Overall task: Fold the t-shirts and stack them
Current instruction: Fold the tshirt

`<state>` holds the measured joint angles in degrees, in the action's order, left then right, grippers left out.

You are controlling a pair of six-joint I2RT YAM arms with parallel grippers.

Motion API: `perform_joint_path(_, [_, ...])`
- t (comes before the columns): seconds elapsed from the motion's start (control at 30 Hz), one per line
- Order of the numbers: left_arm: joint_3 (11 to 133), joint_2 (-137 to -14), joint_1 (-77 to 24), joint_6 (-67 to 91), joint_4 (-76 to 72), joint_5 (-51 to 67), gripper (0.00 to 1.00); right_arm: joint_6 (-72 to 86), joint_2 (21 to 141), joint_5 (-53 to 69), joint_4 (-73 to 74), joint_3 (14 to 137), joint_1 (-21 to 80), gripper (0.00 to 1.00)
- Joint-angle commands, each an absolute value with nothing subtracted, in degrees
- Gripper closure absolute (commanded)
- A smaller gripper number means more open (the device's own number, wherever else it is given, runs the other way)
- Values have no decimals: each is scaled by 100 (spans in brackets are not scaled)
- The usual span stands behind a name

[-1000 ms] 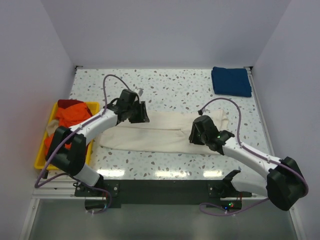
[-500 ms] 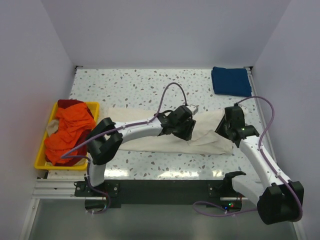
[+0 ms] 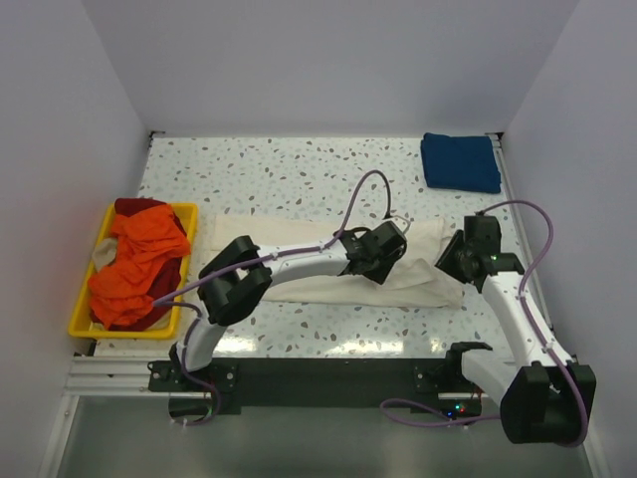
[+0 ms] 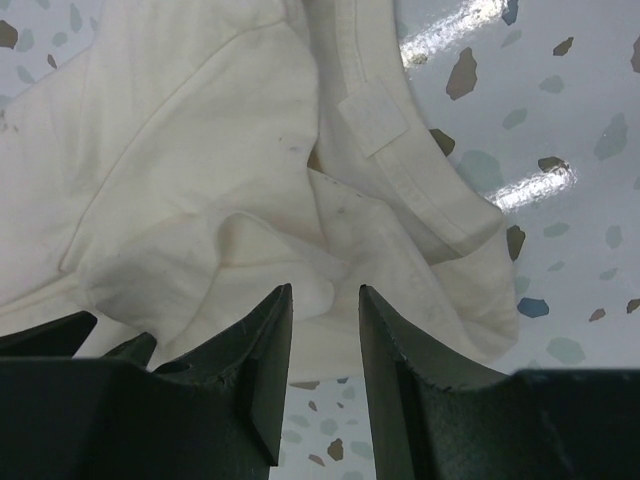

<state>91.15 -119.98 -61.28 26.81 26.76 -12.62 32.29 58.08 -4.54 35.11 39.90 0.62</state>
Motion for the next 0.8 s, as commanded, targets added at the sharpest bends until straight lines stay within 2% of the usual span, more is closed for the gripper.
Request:
perform_joint_path(0.0, [9378,-12032,-6292,2426,2699,-1661,48,3129,5757,-202,3349,3903,9,63])
perform_joint_path(0.53, [9431,-12182,-6557,2224,2733,-2179,48,3191,5757,-62,3199,3744,18,64])
perform_joint_path(0.77, [9422,-12217,-6592,2206,2707,-2382,53,3190,5748,-53,3190,3700,18,64])
